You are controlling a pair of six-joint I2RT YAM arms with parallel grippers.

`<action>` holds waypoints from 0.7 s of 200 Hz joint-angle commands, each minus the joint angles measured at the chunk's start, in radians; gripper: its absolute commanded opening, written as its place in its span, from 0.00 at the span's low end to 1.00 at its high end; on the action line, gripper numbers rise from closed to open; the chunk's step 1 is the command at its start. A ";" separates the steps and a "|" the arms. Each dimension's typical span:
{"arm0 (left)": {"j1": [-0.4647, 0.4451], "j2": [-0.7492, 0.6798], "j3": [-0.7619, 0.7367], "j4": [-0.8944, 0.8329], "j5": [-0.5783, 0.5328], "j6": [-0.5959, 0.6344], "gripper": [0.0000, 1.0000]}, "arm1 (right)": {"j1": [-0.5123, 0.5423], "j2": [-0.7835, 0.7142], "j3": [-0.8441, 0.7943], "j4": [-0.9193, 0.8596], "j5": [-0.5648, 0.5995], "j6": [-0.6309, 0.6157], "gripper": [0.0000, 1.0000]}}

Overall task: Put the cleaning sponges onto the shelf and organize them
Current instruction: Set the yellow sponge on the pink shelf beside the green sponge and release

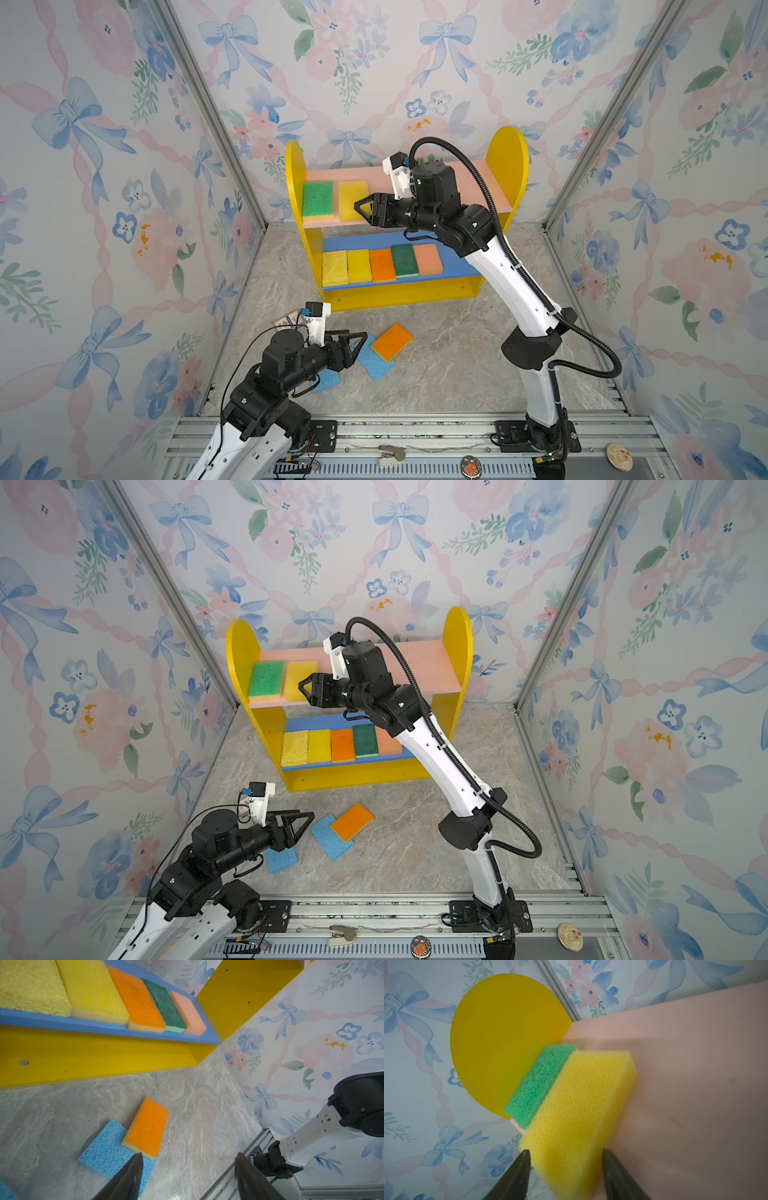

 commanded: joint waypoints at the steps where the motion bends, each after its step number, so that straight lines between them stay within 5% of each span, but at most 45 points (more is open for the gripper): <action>1: 0.005 -0.016 0.009 -0.026 0.009 0.027 0.72 | 0.003 0.053 -0.020 -0.007 -0.012 0.029 0.55; 80: 0.006 -0.022 0.027 -0.050 0.007 0.037 0.73 | -0.006 0.080 -0.019 0.021 -0.024 0.059 0.54; 140: 0.006 -0.019 0.033 -0.050 -0.004 0.033 0.74 | -0.026 -0.017 -0.114 0.001 0.041 0.013 0.75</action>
